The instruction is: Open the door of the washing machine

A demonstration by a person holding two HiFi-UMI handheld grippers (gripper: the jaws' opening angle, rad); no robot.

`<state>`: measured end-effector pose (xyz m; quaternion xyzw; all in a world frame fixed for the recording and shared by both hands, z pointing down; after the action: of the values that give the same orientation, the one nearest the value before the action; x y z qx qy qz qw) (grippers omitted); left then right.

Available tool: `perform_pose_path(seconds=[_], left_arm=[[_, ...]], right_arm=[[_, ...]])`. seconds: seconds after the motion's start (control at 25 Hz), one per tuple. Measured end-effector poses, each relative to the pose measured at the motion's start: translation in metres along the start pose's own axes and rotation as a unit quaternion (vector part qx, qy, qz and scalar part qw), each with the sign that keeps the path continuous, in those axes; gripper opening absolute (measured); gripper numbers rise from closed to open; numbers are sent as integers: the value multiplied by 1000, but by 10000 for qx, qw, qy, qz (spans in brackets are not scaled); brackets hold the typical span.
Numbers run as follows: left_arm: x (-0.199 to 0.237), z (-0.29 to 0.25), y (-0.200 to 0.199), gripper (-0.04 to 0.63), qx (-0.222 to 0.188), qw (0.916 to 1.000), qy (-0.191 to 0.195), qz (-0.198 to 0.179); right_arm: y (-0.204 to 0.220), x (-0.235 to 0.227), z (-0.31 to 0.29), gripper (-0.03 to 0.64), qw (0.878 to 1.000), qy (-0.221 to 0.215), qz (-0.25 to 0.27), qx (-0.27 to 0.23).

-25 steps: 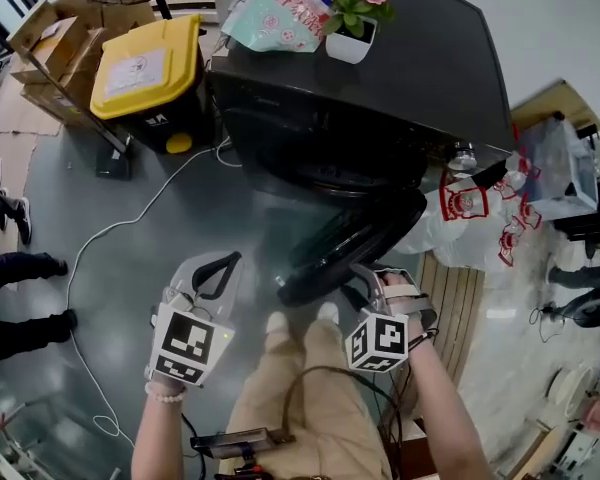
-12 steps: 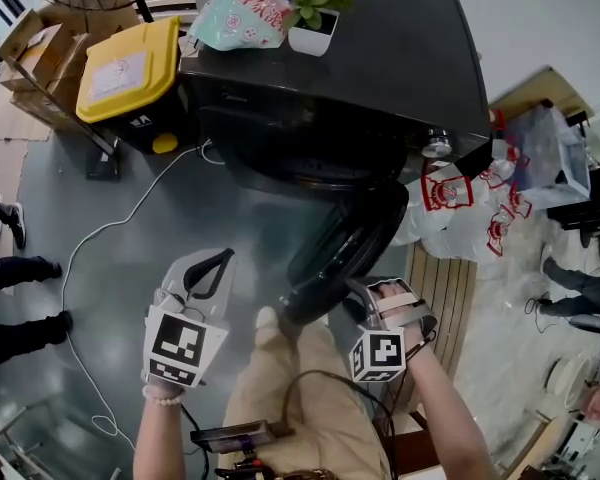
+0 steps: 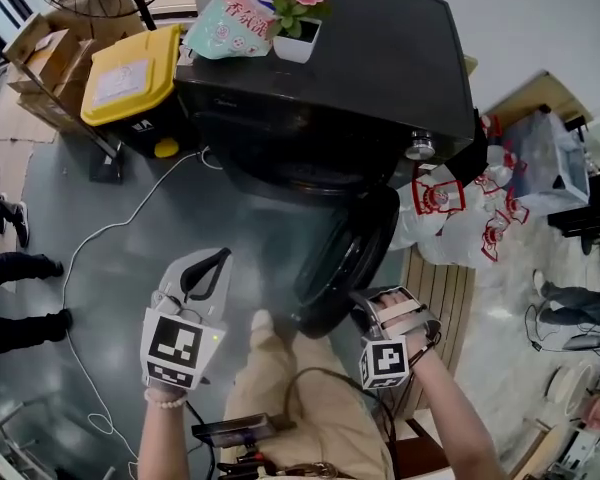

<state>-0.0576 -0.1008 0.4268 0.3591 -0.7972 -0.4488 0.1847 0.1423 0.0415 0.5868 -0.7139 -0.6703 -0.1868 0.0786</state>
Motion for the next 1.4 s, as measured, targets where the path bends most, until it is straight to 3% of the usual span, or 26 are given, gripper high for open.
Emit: perform_pose_path(seconds=[0.2, 0.32, 0.52, 0.64, 0.88, 0.96, 1.08, 1.4], left_arm=[[-6, 13, -17, -6, -59, 9999, -99, -30], [-7, 25, -31, -6, -153, 9997, -174, -53], [-10, 51, -58, -6, -362, 9990, -267, -34], [-9, 68, -71, -6, -472, 9983, -341, 38], [-10, 97, -88, -6, -575, 9973, -445, 125], [-8, 106, -94, -6, -623, 9968, -483, 126], [-6, 116, -100, -6, -715, 9957, -558, 188], [-15, 136, -103, -6, -791, 9944, -602, 358]], right_arm=[[-7, -5, 36, 176, 9954, 113, -718, -622], [-17, -27, 64, 176, 9815, 448, -1559, -1019], [-31, -74, 118, 62, 9254, 1133, -3143, -1789], [-37, -101, 147, 3, 8837, 1424, -3861, -2231], [-37, -139, 199, 3, 8091, 1806, -4807, -2858], [-35, -151, 214, 3, 7912, 1996, -4933, -3012], [-35, -161, 231, 3, 7765, 2100, -5064, -3108], [-44, -175, 254, 3, 7552, 2096, -5216, -3370]])
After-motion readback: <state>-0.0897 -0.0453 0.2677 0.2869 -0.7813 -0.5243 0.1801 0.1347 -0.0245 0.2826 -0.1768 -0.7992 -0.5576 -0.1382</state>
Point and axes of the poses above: the fingertips, and each gripper's own axes: z backward along the fingers, x to its left, y out of its underside, the point moved 2 cm from there along z, backward along the fingers
